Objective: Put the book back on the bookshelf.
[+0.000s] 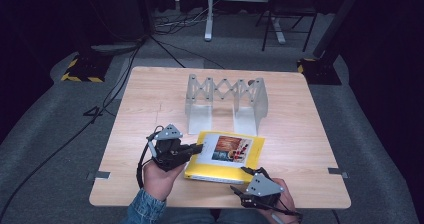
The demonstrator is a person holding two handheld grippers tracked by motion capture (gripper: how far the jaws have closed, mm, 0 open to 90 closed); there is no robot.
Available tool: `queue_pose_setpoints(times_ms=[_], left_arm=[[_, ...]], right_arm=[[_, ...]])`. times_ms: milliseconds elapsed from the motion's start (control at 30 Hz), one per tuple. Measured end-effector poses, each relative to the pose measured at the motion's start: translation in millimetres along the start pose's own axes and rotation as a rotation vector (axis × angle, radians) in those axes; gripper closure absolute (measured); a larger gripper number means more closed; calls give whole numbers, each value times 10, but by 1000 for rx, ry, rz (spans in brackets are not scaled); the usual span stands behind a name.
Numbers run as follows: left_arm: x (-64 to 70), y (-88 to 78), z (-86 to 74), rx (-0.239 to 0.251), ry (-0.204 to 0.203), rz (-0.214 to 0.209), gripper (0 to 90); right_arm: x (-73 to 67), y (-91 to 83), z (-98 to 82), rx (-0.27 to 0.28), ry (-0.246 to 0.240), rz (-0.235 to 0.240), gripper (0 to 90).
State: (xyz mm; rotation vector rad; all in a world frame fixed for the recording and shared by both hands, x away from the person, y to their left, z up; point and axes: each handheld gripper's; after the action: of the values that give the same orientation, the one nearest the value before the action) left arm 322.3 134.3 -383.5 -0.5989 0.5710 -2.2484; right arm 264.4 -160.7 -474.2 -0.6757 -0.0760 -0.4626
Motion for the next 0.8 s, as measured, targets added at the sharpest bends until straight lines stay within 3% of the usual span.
queue_pose_setpoints(times_ms=[267,433,667,733,800], left_arm=[[-3,37,0,-12,-18,-24,897],[-37,52,-13,-22,-42,-33,897],[-126,80,-43,-42,-78,-46,897],[-150,91,-57,-44,-84,-48,897],[-161,94,-67,-46,-97,-48,897]], right_arm=[[-65,169,-56,-55,-103,-105,327],[-88,267,-49,-80,-170,-216,321],[-150,461,-40,-113,-286,-328,315],[-162,508,-38,-120,-316,-347,322],[-146,544,-25,-130,-321,-335,332]])
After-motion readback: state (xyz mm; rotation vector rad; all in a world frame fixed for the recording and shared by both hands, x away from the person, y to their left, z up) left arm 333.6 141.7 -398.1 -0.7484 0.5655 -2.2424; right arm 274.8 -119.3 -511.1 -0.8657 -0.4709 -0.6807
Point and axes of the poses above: each handheld gripper's, and its own axes: y roughly forward along the jaws, z roughly out of its top, x roughly to its right, and after that the axes turned 10 degrees about z, right-handed
